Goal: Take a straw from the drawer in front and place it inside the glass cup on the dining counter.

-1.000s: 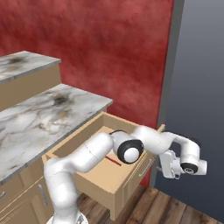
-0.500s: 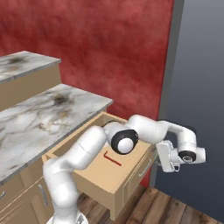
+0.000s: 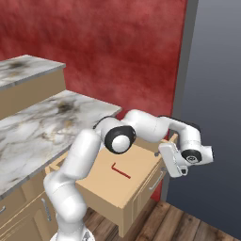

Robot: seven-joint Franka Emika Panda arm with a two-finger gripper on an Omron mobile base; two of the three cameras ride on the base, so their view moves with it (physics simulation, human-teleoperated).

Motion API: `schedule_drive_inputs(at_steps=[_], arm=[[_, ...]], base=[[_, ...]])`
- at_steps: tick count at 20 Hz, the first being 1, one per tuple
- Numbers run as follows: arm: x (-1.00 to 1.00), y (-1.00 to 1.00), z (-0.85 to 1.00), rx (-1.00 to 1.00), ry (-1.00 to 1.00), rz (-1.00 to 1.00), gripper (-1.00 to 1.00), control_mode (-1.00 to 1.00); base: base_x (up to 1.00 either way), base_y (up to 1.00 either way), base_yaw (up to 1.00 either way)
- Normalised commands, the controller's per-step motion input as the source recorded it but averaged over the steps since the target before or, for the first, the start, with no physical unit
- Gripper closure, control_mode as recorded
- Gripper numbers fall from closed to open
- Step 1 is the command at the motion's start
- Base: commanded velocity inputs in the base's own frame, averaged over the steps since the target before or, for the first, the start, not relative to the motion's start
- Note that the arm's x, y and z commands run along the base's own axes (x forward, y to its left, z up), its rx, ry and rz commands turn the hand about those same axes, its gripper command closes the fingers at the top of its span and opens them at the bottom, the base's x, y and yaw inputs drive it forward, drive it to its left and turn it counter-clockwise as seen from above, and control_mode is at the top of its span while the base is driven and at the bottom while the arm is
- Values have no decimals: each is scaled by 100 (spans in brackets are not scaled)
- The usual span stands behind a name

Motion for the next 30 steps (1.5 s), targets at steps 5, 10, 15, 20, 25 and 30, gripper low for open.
schedule_drive_inputs(at_steps=[5,10,15,20,25,30], arm=[[-2,32,48,-11,0,0,-100,-100],[0,34,24,-12,0,0,-100,-100],[0,35,2,-12,-1,3,-100,-100],[0,40,0,-10,0,9,-100,-100],[-10,36,0,-7,0,11,-100,-100],[-10,34,0,-6,0,12,-100,-100]], base=[[0,0,0],[0,0,0],[0,0,0],[0,0,0],[0,0,0],[0,0,0]])
